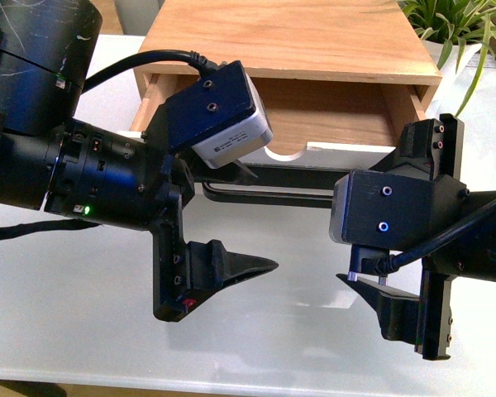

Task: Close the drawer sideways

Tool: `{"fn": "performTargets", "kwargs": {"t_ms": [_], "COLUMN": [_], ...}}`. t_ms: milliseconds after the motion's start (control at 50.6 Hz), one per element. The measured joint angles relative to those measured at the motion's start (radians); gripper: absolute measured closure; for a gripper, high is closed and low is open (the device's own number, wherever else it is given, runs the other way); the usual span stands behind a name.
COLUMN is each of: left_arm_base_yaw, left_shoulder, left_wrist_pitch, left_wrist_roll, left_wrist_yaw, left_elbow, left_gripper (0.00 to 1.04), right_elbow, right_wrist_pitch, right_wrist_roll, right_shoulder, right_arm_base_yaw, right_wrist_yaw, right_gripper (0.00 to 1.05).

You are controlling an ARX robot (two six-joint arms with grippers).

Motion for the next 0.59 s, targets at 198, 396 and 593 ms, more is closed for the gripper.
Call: {"fn": "performTargets", "kwargs": {"t_ms": [198, 396, 593], "left_arm_base_yaw": [0.000, 0.000, -0.005], "left_shoulder": [0.030, 0.060, 0.079], "left_wrist_pitch": [-0.004, -0.006, -0.008], "left_wrist_roll": [-0.005, -0.011, -0.019], "left_wrist_yaw": [-0.015, -0.043, -0.056], "left_elbow": [0.024, 0.046, 0.059], "left_gripper": [0.09, 0.09, 0.09], "right_elbow": [0.024, 0.042, 0.063], "right_wrist_pitch": [0.000, 0.000, 0.000], "right_wrist_roll": [0.000, 0.000, 0.000], "right_shoulder": [0.027, 0.055, 0.080], "right_arm_base_yaw": [0.007, 0.010, 0.013], "right_wrist_yaw": [0.001, 0.005, 0.011], "right_gripper": [0.09, 0.09, 0.09]}}
